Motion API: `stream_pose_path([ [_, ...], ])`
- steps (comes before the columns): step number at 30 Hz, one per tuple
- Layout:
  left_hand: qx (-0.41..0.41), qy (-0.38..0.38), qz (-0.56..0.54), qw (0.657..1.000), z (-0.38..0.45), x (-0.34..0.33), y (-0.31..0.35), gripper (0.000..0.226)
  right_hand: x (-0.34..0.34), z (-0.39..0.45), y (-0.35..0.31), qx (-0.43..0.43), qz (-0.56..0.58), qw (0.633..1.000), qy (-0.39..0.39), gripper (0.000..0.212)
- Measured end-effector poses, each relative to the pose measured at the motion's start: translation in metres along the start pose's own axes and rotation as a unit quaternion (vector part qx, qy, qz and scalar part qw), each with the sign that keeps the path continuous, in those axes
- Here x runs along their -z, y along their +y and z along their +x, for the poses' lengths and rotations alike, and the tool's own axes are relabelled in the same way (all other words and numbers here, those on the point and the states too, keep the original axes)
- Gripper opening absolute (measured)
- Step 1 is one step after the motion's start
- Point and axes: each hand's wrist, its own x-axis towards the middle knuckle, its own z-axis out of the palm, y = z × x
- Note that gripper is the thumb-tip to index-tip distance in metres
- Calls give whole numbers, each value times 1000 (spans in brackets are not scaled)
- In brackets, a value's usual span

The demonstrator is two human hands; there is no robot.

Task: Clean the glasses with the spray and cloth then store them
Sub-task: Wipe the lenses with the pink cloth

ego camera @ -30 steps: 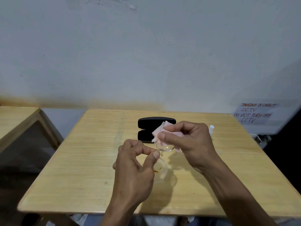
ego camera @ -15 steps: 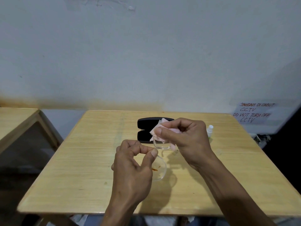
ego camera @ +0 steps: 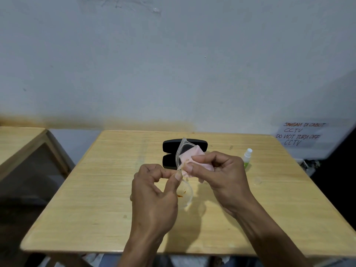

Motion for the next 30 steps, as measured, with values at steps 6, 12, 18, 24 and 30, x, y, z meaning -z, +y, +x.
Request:
stream_pose_path([
  [6,-39,-2,49,998,-5,-4,2,12,-12,11,-5,8,30,999,11,18],
  [12,8,22,-41,999,1,-5,3,12,-9,21,-12,21,29,999,25,22],
  [18,47,13,-91,995,7,-6,5,12,-9,5,-6,17,16,999,35,16],
  [24,20,-63,2,998,17,5,10,15,-13,19,-14,24,-3,999,30,16],
  [30,41,-30,-68,996,19,-1,15,15,-12,28,-21,45,5,998,52,17],
])
